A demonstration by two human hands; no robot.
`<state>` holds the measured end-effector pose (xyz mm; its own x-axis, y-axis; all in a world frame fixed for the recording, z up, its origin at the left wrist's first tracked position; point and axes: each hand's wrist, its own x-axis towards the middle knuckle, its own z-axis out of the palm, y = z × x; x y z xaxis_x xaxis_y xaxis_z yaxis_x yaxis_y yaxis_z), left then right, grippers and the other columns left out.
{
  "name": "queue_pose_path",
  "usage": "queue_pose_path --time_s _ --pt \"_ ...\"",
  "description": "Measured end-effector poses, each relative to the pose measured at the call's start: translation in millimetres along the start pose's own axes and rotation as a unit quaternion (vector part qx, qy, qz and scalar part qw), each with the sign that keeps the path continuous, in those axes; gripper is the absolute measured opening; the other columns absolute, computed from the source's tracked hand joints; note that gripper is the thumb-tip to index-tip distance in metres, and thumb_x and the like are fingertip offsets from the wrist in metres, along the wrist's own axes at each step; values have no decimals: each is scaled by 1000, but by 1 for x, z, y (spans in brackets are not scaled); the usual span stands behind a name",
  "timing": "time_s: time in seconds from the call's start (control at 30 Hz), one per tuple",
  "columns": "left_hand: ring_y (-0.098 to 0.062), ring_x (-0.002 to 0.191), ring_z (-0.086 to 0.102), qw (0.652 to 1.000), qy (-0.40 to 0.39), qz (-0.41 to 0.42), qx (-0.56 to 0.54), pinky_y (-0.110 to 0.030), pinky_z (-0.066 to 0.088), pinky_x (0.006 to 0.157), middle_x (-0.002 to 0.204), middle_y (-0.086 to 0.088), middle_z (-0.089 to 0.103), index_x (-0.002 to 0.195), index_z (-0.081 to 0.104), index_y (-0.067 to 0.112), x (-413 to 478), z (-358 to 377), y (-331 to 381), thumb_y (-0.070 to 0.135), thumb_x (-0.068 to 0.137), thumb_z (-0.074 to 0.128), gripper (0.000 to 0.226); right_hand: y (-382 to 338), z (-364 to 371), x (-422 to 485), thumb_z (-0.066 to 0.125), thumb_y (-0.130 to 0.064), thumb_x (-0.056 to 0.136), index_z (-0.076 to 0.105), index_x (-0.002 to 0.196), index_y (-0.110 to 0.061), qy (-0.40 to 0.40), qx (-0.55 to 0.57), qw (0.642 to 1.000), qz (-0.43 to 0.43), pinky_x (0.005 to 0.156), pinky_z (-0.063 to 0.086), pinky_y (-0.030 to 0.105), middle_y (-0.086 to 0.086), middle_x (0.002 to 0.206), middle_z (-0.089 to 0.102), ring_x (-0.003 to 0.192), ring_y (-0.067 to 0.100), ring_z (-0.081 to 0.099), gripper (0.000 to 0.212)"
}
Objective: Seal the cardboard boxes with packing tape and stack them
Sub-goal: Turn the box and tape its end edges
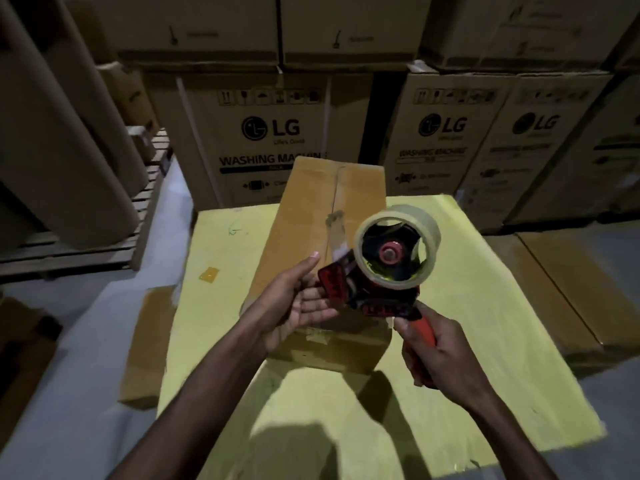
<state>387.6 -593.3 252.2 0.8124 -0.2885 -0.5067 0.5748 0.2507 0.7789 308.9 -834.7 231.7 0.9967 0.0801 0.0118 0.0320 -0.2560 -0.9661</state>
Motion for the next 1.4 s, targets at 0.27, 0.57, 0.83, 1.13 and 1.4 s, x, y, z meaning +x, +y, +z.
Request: queue_pose_path --time_s 0.27,0.57,0.83,1.13,1.4 --pt "-22 72 75 989 54 -29 -136 -32 65 67 93 -16 76 105 71 0 -13 -30 -30 22 78 74 35 -6 6 5 61 -51 99 64 111 -41 -69 -107 989 -70 44 44 31 15 58 58 41 28 55 16" --pt "-15 69 77 988 53 -11 -146 -19 59 53 87 -17 78 98 74 -6 -17 -52 -44 -14 96 52 23 -15 17 10 63 -72 86 65 117 -37 -79 -35 994 -67 42 37 23 18 55 56 39 35 51 47" --pt "-11 59 70 977 133 103 133 -23 53 54 72 -1 75 104 70 14 -22 -86 -20 -10 95 62 26 -12 36 23 61 -55 97 60 118 -46 -161 -166 969 -91 45 50 34 2 70 65 48 18 60 23" --pt "-14 64 72 950 168 138 225 -23 55 57 74 -5 78 135 57 4 -5 -128 -8 -8 94 66 44 -20 65 78 49 -70 98 51 125 -50 -228 -292 918 -144 60 57 42 -7 86 70 71 10 69 34" --pt "-21 63 73 932 241 170 210 -23 56 56 83 -15 79 133 65 8 -4 -180 -15 -7 89 73 47 -21 36 78 55 -53 99 50 132 -55 -219 -289 923 -130 63 55 20 -30 105 68 85 1 69 33"
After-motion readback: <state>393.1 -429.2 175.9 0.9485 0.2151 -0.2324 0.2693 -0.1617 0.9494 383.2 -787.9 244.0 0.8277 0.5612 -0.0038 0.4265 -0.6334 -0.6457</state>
